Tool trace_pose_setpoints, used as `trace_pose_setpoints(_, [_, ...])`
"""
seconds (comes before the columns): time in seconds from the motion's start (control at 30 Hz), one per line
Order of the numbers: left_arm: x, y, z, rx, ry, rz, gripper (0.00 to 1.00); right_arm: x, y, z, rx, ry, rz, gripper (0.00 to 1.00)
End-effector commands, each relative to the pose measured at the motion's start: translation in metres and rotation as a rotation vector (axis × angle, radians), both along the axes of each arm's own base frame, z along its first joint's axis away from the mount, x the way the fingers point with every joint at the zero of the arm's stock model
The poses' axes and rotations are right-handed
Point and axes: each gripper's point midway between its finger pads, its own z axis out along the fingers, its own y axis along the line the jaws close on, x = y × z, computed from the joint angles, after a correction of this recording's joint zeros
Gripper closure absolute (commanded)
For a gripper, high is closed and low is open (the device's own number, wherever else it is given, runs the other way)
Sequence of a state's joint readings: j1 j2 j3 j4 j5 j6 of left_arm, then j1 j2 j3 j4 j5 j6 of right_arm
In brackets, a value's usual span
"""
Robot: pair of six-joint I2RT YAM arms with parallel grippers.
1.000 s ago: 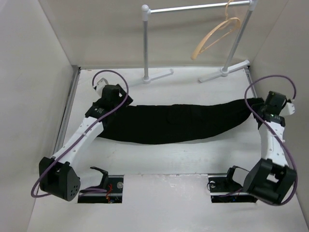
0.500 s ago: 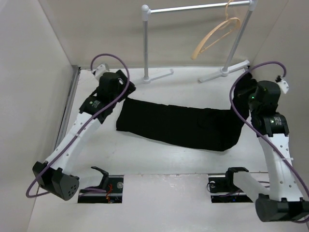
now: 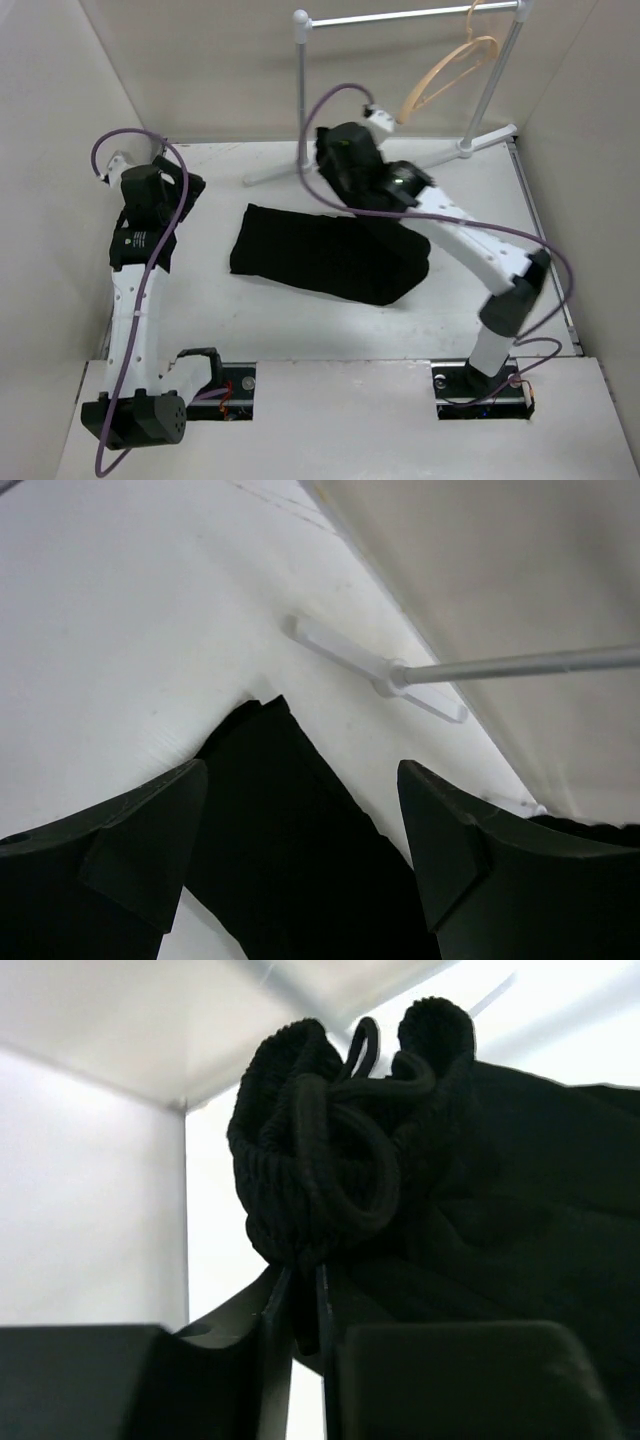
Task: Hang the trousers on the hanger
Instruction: Fold the trousers at the center of the board.
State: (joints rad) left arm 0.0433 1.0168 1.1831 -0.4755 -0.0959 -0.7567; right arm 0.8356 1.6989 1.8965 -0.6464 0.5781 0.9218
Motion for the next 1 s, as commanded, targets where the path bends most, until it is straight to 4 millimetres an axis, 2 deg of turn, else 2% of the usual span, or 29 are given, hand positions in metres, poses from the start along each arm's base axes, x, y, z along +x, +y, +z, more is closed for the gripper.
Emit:
trace_pose_setpoints(0.0, [-0.007,0.011,-0.017,-0.020,0.021,0.011,0.24,0.000,0.079,-0.018,0.013,0.004,0.058,0.78])
trace_pose_setpoints(0.1, [-0.012,0.020,-0.035,-0.024,0.054,0.041,0.24,-0.007,0.142,-0.079,-0.069,0.080,0.142,0.59])
trace_pose_setpoints(0.17, [-0.016,0.025,-0.040,-0.023,0.061,0.062,0.24,-0.026,0.172,-0.111,-0.082,0.167,0.245,0.52])
trace_pose_setpoints(0.23, [-0.018,0.032,-0.041,-0.013,0.065,0.091,0.24,-0.048,0.191,-0.123,-0.090,0.199,0.322,0.45])
trace_pose_setpoints(0.3, [-0.017,0.036,-0.045,-0.003,0.074,0.113,0.24,-0.058,0.189,-0.122,-0.130,0.192,0.348,0.43])
trace_pose_setpoints(0.37, [-0.015,0.038,-0.051,-0.001,0.092,0.122,0.24,-0.064,0.175,-0.112,-0.143,0.178,0.358,0.40])
trace_pose_setpoints(0.43, [-0.010,0.029,-0.065,-0.001,0.124,0.093,0.25,-0.063,0.151,-0.104,-0.150,0.166,0.347,0.38])
trace_pose_setpoints(0.5, [-0.005,0.013,-0.088,0.010,0.182,0.042,0.25,-0.061,0.118,-0.096,-0.143,0.141,0.333,0.38])
trace_pose_setpoints(0.57, [-0.005,-0.006,-0.113,0.025,0.243,-0.018,0.28,-0.062,0.080,-0.094,-0.128,0.129,0.317,0.44])
trace_pose_setpoints(0.67, [-0.002,-0.035,-0.144,0.047,0.303,-0.091,0.34,-0.070,0.027,-0.113,-0.134,0.179,0.304,0.62])
trace_pose_setpoints(0.73, [0.005,-0.053,-0.159,0.059,0.334,-0.141,0.37,-0.079,-0.002,-0.136,-0.135,0.240,0.311,0.67])
trace_pose_setpoints(0.83, [0.020,-0.073,-0.173,0.069,0.348,-0.187,0.37,-0.094,-0.034,-0.163,-0.133,0.283,0.306,0.62])
trace_pose_setpoints(0.97, [0.035,-0.077,-0.190,0.071,0.381,-0.186,0.38,-0.104,-0.071,-0.177,-0.129,0.297,0.260,0.40])
